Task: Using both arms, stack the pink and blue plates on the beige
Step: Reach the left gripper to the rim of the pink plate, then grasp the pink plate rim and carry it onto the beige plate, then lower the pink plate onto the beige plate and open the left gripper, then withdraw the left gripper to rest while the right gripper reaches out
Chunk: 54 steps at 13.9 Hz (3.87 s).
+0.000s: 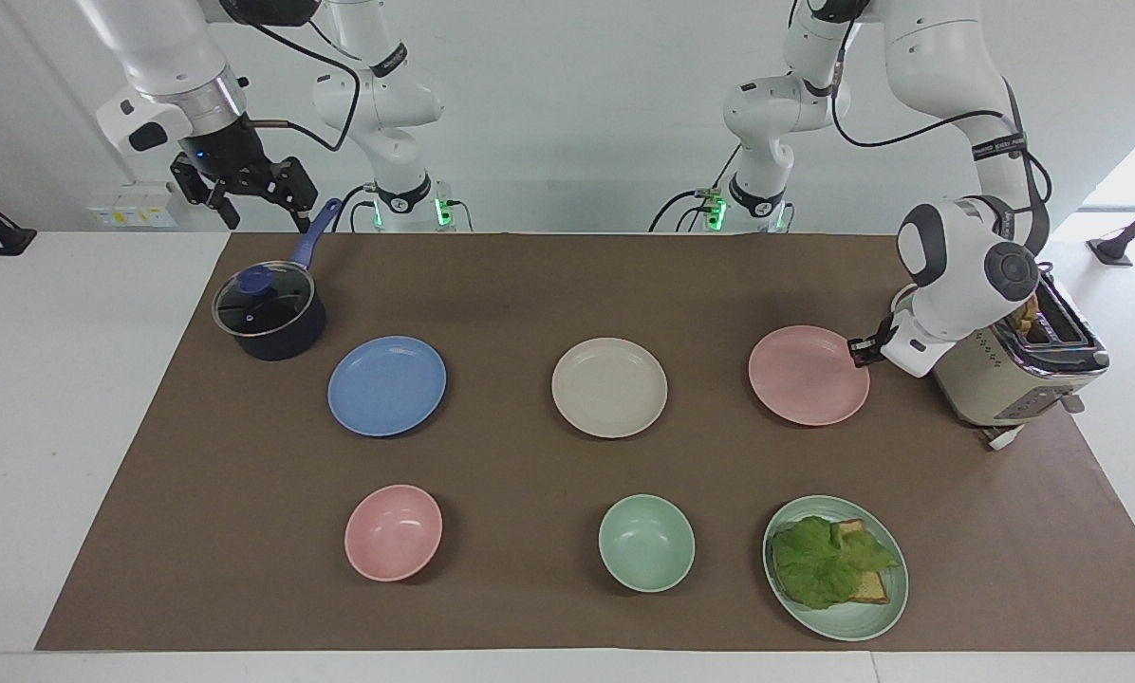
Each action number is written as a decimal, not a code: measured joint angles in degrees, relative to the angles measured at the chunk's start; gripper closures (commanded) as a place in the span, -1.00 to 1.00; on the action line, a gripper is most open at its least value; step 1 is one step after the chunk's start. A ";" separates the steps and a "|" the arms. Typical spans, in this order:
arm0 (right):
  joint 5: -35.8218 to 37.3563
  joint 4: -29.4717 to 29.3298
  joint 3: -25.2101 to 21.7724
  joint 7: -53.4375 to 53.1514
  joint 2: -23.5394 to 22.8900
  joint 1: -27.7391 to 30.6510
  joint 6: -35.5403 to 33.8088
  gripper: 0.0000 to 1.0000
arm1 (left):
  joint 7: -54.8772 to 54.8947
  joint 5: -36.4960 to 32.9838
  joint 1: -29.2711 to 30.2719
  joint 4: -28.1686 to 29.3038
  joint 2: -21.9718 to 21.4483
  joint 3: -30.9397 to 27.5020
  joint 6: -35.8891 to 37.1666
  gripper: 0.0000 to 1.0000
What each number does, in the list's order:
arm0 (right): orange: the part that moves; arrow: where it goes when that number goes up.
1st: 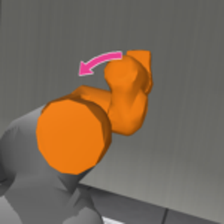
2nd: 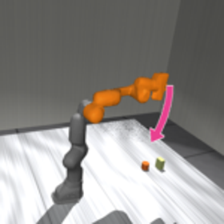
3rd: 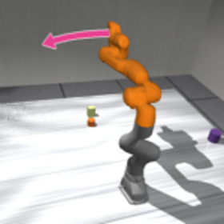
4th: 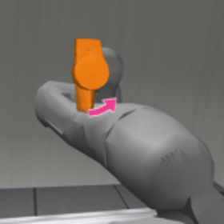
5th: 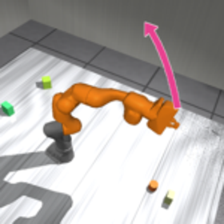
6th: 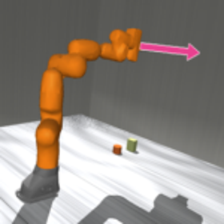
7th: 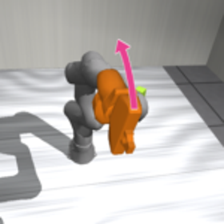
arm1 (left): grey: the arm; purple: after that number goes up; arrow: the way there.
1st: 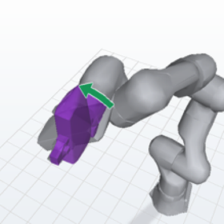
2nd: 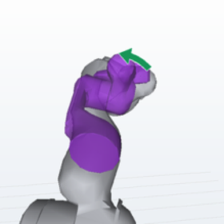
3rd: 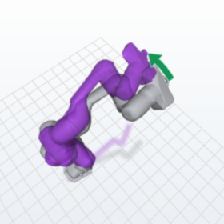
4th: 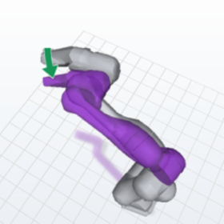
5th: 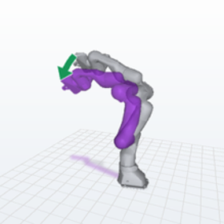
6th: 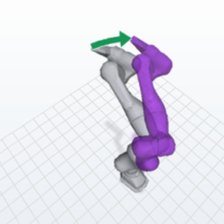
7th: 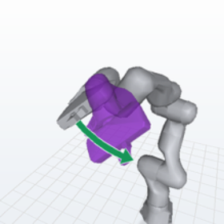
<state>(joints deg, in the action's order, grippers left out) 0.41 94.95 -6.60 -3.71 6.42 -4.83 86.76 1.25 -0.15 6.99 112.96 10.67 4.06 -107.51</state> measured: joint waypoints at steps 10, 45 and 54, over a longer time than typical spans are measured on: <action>0.00 0.00 0.00 0.00 0.00 0.00 0.00 -1.00 | -14.38 12.88 -12.41 -6.36 -1.28 3.49 0.50 1.00; 0.00 0.00 0.00 0.00 0.00 0.00 0.00 -1.00 | -17.55 7.00 -15.89 -8.34 2.46 1.44 -8.90 -1.00; -0.03 -0.79 -0.07 0.06 -0.89 0.04 0.66 -1.00 | -3.74 1.66 -3.98 -16.89 0.67 1.12 2.12 -1.00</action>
<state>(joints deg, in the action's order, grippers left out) 0.38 94.16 -6.67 -3.65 5.53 -4.79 87.42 -2.49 1.51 3.00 96.08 11.33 5.18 -105.39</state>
